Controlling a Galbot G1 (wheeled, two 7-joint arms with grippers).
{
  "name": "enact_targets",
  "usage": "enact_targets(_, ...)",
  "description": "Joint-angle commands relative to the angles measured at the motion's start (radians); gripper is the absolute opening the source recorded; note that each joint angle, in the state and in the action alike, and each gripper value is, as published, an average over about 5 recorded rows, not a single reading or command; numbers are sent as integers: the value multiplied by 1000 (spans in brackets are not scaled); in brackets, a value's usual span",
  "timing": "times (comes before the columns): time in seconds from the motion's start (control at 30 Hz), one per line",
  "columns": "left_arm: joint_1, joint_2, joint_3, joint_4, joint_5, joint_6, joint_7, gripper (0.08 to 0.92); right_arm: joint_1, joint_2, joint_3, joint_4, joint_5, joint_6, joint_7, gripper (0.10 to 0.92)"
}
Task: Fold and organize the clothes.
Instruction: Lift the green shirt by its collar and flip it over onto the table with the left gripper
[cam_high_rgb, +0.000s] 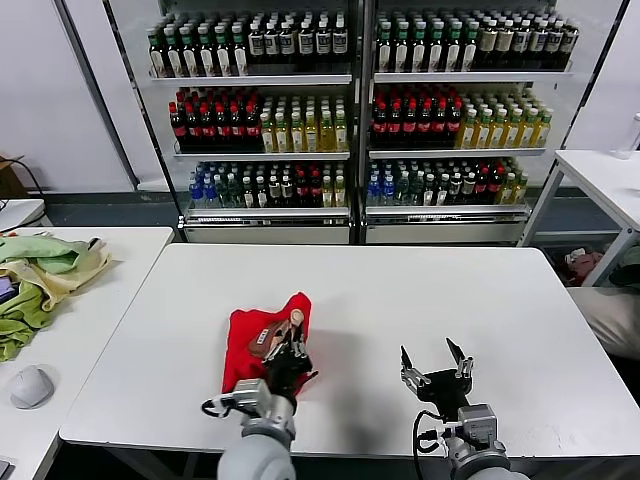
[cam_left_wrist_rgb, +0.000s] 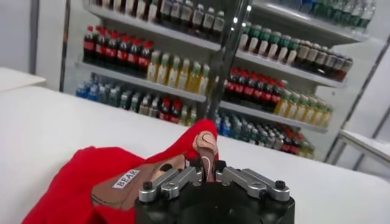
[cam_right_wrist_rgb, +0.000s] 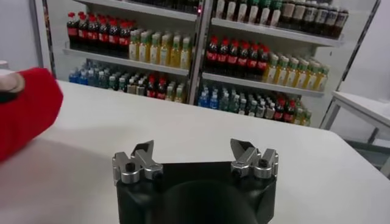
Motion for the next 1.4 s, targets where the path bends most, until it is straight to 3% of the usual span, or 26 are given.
enact_targets(0.03, -84, -1, 29, 0, 243, 5, -3, 147, 5, -1, 3, 8, 1, -1, 0, 823)
enact_targets(0.2, -71, 166, -108, -150, 365, 131, 83, 147, 13, 4, -2, 7, 2, -1, -1, 823)
enact_targets(0.37, 16, 350, -383, -235, 388, 168, 199, 147, 21, 6, -7, 2, 3, 0, -2, 823)
enact_targets(0.57, 80, 495, -821, -184, 379, 92, 464, 147, 26, 3, -4, 7, 6, 0, -3, 823)
enact_targets(0.77, 119, 567, -952, -157, 538, 47, 704, 147, 36, 0, -4, 10, 9, 2, -4, 823)
enact_targets(0.87, 117, 519, -895, -186, 704, 15, 740, 147, 42, 1, -4, 7, 11, 4, -5, 823)
enact_targets(1.0, 134, 338, -679, -222, 933, -54, 694, 147, 36, 5, -6, 3, 9, 7, -5, 823)
enact_targets(1.1, 183, 214, -402, -179, 996, -100, 560, 147, 31, 7, -3, 5, 8, 8, -5, 823)
enact_targets(1.23, 191, 120, -110, -13, 1023, -140, 367, 147, 18, 7, 2, 8, 6, 12, -5, 823)
enact_targets(1.4, 123, 41, -9, 55, 921, -101, 218, 147, 5, 5, 8, 14, 4, 17, -6, 823)
